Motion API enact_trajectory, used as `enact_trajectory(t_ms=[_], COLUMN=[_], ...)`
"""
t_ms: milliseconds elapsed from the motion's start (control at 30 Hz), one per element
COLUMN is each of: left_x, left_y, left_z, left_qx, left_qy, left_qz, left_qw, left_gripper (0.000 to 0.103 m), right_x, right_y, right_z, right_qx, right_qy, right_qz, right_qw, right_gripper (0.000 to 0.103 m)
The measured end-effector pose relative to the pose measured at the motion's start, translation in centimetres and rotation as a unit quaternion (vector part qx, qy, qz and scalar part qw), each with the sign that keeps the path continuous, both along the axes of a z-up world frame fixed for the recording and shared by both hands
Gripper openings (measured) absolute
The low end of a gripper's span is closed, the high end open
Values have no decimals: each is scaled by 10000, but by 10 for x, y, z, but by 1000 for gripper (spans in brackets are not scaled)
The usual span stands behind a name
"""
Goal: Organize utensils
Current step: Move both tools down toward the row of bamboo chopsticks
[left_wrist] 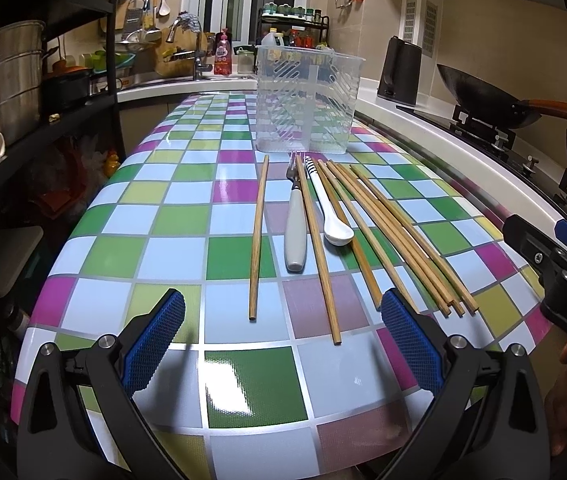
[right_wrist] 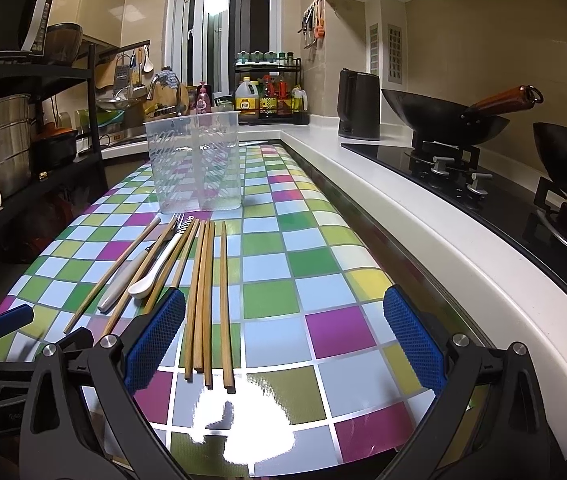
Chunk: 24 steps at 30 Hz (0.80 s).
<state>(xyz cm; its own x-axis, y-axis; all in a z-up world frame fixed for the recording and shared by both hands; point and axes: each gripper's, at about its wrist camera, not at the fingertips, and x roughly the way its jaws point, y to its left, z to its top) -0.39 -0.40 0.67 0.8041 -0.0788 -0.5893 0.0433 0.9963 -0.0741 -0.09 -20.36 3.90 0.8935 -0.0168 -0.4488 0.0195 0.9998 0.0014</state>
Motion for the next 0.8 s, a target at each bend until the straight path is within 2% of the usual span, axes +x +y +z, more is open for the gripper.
enact_trajectory(t_ms=[800], left_x=[2], left_y=[-4], left_z=[-1], left_qx=[123], left_qy=[-16], left_qz=[72], left_qw=[9999], left_gripper=[93], right_x=[2], right_y=[-1], right_z=[1], right_qx=[9], right_qy=[19], right_qz=[-10], right_qw=[10000], right_gripper=[97])
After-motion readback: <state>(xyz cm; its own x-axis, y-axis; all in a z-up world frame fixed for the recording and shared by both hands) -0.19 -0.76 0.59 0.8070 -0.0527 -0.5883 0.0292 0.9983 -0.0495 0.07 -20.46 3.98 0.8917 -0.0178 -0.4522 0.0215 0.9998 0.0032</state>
